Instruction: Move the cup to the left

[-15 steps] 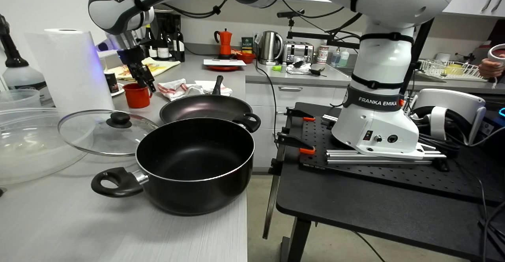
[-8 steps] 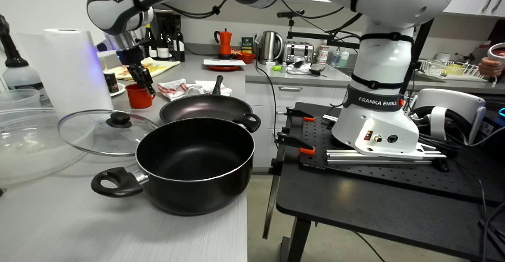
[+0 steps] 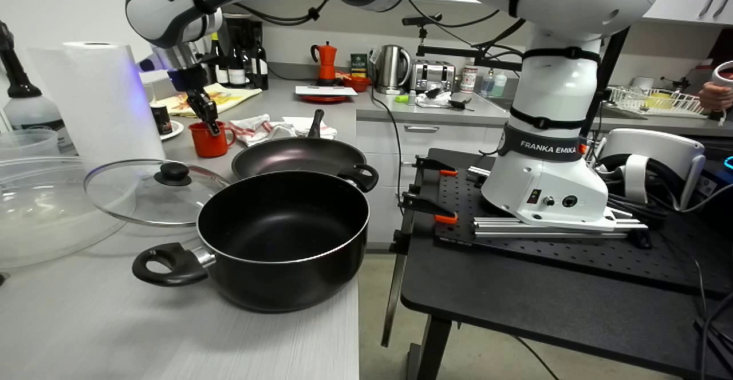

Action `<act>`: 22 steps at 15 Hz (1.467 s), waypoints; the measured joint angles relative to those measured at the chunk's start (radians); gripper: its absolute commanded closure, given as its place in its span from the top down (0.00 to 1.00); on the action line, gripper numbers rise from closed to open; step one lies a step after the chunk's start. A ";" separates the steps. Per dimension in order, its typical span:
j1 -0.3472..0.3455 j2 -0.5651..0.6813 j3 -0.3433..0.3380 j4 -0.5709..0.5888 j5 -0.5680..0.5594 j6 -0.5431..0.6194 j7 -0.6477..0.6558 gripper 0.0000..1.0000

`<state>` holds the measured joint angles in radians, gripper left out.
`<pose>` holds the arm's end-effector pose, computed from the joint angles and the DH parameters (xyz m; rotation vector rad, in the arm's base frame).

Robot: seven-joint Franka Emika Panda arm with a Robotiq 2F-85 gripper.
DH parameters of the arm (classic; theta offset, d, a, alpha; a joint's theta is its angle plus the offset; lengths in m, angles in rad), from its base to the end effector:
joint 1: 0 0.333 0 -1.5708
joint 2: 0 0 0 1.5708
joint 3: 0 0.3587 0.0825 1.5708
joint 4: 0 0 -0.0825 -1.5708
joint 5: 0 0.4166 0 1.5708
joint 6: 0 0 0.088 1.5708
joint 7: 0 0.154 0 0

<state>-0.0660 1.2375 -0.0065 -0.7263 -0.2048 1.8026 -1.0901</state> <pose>0.8417 -0.0851 0.1256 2.6024 1.5685 -0.3738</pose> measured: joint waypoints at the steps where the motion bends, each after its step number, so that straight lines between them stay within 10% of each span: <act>1: 0.000 0.000 0.000 0.004 0.000 0.000 0.000 0.02; 22: 0.053 -0.066 0.000 -0.097 0.000 0.139 0.052 0.02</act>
<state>-0.0130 1.1716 -0.0064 -0.8228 -0.2046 1.9418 -1.0381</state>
